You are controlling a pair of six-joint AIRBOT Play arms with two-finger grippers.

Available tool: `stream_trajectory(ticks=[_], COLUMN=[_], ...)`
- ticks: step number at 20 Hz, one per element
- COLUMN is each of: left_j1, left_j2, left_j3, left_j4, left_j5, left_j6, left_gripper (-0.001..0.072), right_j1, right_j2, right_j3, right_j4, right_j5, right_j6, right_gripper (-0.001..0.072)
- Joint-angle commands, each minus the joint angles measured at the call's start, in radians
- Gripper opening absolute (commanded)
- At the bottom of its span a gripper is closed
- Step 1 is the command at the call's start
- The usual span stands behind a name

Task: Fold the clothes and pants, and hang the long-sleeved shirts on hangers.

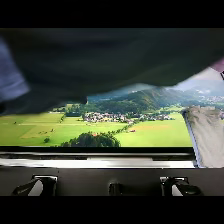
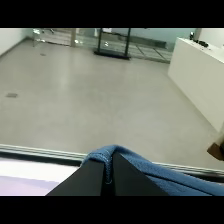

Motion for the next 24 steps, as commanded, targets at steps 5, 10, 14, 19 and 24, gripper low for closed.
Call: stream_trajectory(ticks=[5, 10, 14, 19, 24], left_j1=[0.000, -0.030, -0.088, -0.137, -0.132], left_j2=[-0.018, -0.286, -0.593, -0.921, -1.019], left_j3=[-0.137, -0.376, -0.431, -0.424, -0.414], left_j4=[0.030, -0.082, -0.082, -0.083, -0.077], left_j5=[-0.080, -0.060, 0.110, 0.319, 0.304], left_j6=[-0.001, 0.185, 0.261, 0.269, 0.285], left_gripper=[0.0013, 0.0014, 0.0014, 0.0015, 0.0015], right_j1=[0.001, 0.004, 0.004, 0.006, 0.006], right_j2=[-0.122, -0.389, -0.651, -0.930, -1.038], right_j3=[-0.002, -0.248, -0.343, -0.343, -0.343], right_j4=[-0.026, 0.080, 0.059, 0.066, 0.047], right_j5=[0.194, 0.196, 0.040, -0.161, -0.104], right_j6=[0.044, 0.043, 0.039, 0.009, 0.010], right_gripper=[0.0025, 0.0025, 0.0025, 0.0025, 0.0025])
